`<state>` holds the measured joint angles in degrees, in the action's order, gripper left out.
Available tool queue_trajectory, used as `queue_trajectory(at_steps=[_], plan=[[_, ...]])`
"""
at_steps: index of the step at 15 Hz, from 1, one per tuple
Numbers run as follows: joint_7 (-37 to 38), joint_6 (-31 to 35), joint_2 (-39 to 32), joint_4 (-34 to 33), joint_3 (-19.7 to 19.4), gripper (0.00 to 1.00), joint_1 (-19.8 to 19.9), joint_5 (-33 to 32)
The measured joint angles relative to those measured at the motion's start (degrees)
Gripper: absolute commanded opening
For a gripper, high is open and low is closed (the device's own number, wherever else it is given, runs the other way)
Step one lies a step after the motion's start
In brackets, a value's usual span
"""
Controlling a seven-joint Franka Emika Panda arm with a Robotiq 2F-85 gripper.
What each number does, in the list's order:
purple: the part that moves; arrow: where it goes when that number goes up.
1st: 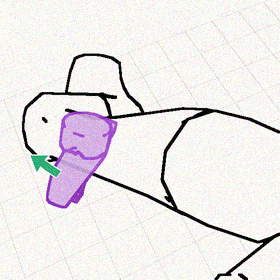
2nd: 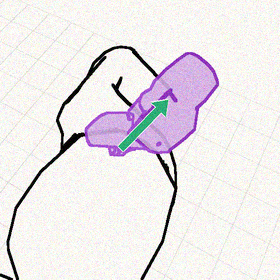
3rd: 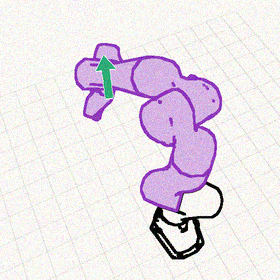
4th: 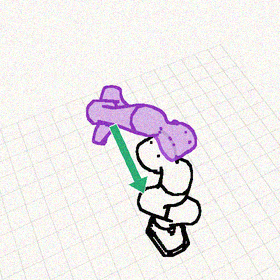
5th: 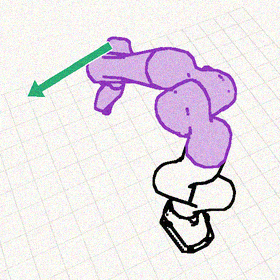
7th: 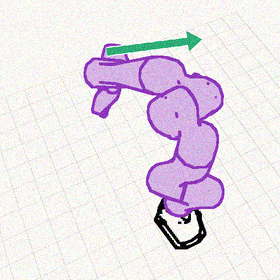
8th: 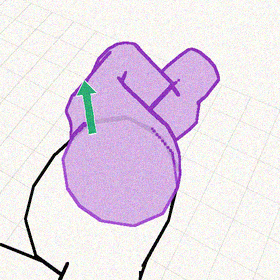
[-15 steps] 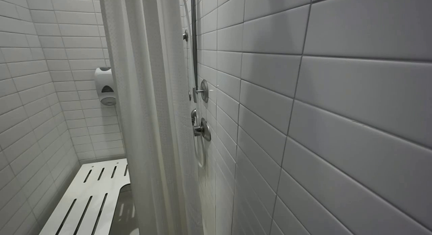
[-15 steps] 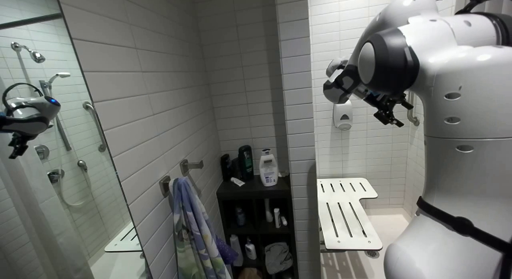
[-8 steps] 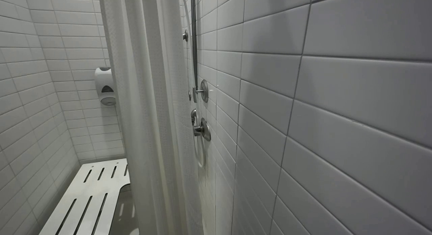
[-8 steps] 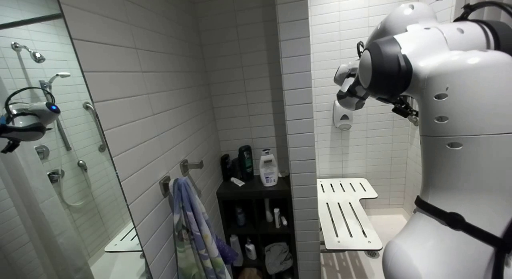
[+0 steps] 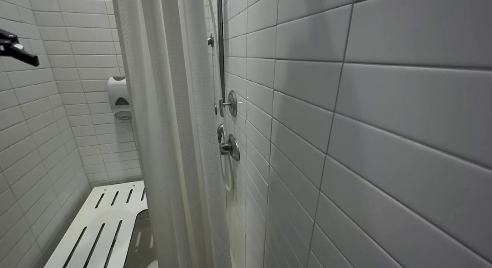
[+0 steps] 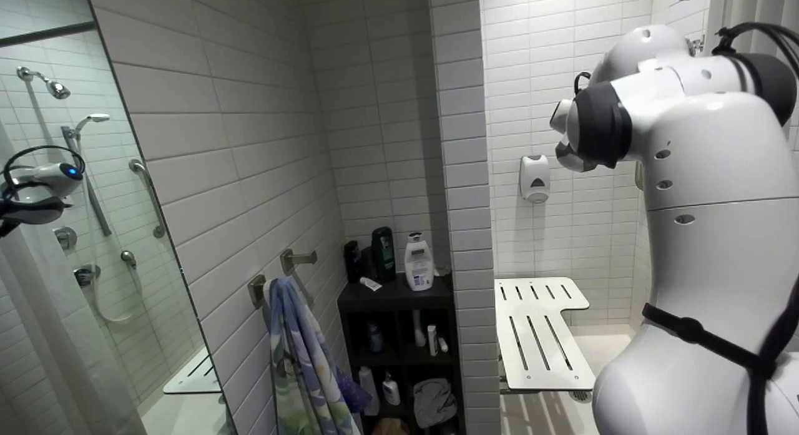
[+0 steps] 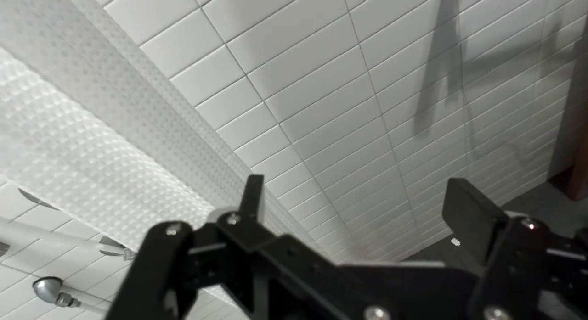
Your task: Close the curtain railing
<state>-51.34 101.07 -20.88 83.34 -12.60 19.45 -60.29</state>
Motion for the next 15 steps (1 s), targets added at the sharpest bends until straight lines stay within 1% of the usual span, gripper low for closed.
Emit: queue_trajectory(at_steps=[5,11,13,15], plan=[[-6.59,0.06,-7.18,-9.95,-0.81,1.00,2.87,0.80],[-8.78,-3.11,-16.18,-23.28,-1.20,1.00,5.31,2.59],[-8.94,-3.69,-17.38,-25.24,-1.20,1.00,5.48,2.89],[-8.98,-3.92,-17.65,-25.80,-1.20,1.00,5.48,2.97]])
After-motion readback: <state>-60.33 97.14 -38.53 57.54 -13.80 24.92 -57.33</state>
